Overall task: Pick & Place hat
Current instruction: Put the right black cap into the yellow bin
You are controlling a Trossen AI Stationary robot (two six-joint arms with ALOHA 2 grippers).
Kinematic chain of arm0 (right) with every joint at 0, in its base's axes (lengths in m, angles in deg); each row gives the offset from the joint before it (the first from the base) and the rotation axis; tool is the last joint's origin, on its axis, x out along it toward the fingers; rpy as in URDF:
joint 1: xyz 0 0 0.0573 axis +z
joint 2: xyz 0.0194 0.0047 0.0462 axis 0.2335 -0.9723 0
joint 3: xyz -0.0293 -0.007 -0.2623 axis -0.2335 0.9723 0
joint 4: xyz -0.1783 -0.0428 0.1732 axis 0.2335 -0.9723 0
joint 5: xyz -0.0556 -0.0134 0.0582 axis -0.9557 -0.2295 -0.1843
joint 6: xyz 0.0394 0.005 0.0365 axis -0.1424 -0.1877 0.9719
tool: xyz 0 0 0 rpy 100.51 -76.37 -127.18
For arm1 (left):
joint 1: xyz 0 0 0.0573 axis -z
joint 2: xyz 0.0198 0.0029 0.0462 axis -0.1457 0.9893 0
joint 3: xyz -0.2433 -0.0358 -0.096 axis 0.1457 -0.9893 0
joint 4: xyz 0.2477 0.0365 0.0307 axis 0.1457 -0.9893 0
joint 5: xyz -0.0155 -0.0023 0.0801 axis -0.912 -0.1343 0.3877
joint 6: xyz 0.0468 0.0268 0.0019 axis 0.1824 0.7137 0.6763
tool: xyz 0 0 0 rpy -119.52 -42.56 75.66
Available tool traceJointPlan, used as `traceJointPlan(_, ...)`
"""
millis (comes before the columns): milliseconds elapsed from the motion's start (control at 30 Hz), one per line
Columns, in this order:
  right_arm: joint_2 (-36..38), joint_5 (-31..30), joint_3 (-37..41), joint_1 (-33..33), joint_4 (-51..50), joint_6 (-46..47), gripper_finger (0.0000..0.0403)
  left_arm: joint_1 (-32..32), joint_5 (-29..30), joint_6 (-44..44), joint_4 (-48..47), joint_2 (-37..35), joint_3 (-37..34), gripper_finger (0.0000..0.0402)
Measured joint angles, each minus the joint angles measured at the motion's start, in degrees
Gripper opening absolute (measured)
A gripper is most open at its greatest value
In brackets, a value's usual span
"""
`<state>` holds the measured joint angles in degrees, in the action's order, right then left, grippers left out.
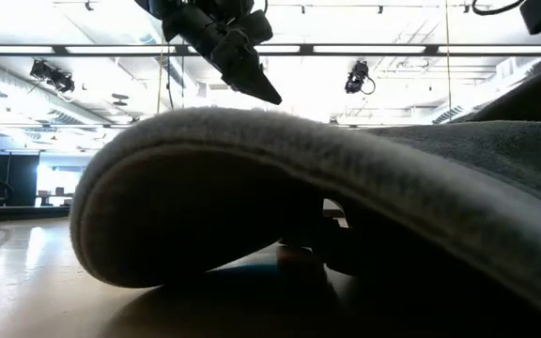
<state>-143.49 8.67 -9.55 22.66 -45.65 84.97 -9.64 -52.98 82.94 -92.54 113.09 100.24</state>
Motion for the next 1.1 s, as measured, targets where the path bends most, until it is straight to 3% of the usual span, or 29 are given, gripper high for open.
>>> traceJointPlan(133, 0.02, -1.91, -2.03, 0.02, -0.05, -0.84, 0.0184, -0.01, 0.00, 0.02, 0.01, 0.00, 0.00, 0.0122)
traceJointPlan(300, 0.02, -16.23, -2.74, -0.20, -0.77, -1.09, 0.0184, 0.00, 0.00, -0.02, -0.04, 0.00, 0.00, 0.0122)
traceJointPlan(467, 0.02, -25.16, -2.74, -2.47, -3.09, 5.00, 0.0177, 0.00, 0.00, -0.02, -0.15, 0.00, 0.00, 0.0122)
traceJointPlan(600, 0.02, -24.49, -2.74, -3.21, -4.19, 3.31, 0.0140, -0.02, 0.00, 0.04, -0.16, 0.00, 0.00, 0.0122)
traceJointPlan(800, 0.00, -25.82, -5.26, -4.07, -6.45, -3.31, 0.0021, -0.02, 0.00, 0.09, -0.16, 0.00, 0.00, 0.0122)
traceJointPlan(1100, 0.02, -39.03, -13.64, -4.11, -15.72, -7.81, 0.0017, -0.02, 0.00, 0.11, -0.17, 0.00, 0.00, 0.0122)
